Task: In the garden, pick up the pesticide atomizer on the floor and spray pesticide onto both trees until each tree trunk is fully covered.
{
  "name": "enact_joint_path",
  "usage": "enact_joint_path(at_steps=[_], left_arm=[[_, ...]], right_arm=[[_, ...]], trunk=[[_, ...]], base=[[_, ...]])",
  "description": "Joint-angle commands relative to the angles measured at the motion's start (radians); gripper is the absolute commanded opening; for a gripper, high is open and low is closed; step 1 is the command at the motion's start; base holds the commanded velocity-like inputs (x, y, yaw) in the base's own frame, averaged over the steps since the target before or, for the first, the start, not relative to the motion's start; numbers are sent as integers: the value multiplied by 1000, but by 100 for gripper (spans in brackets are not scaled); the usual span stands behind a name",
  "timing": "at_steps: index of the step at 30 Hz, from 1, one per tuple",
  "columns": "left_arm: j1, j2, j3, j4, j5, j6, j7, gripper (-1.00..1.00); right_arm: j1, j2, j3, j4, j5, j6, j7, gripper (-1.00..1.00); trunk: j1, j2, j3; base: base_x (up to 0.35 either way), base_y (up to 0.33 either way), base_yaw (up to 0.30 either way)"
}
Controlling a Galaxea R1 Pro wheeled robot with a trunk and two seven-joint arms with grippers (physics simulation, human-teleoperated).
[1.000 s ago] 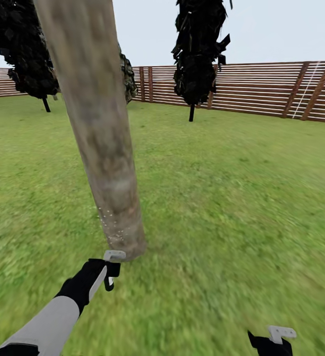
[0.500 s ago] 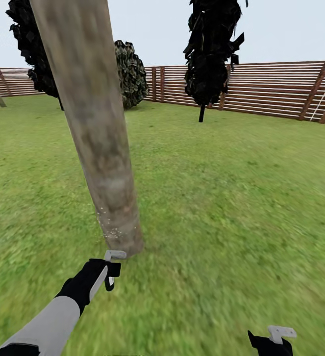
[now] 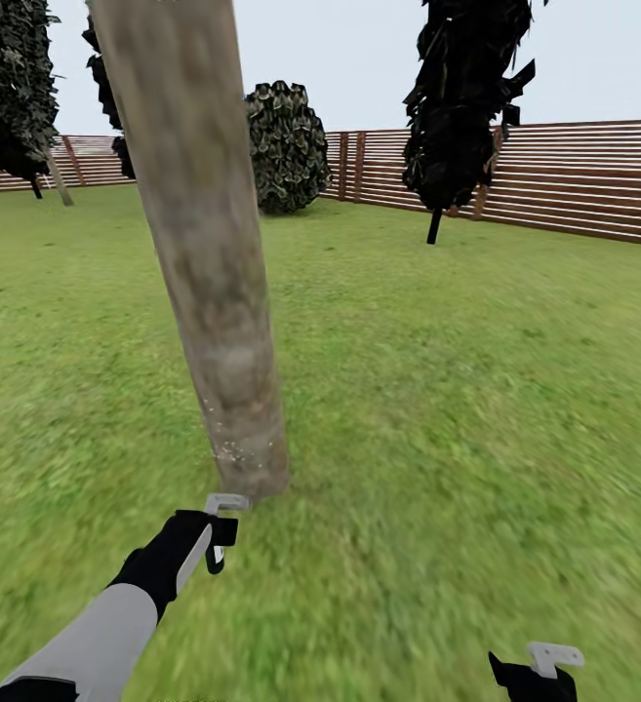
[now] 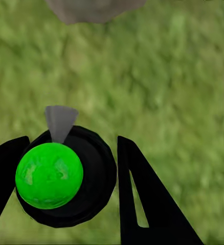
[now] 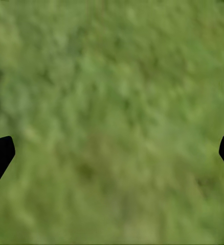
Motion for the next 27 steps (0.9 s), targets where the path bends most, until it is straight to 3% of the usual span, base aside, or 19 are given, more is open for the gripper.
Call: enact_joint_path(at_steps=[1, 7, 14, 27], left_arm=[[0, 0, 0, 0, 0, 0, 0, -100], [0, -2, -1, 1, 4, -1, 0, -100], [0, -3, -3, 1, 6, -2, 0, -100], [0, -3, -3, 1, 6, -2, 0, -100]], right_arm=[[0, 0, 0, 0, 0, 0, 0, 100], [0, 0, 0, 0, 0, 0, 0, 100], [0, 0, 0, 0, 0, 0, 0, 100], [0, 0, 0, 0, 0, 0, 0, 100]], trunk=[[0, 0, 0], [0, 0, 0], [0, 0, 0], [0, 0, 0]], base=[[19, -274, 23], [71, -274, 30], [90, -274, 195], [82, -274, 17]])
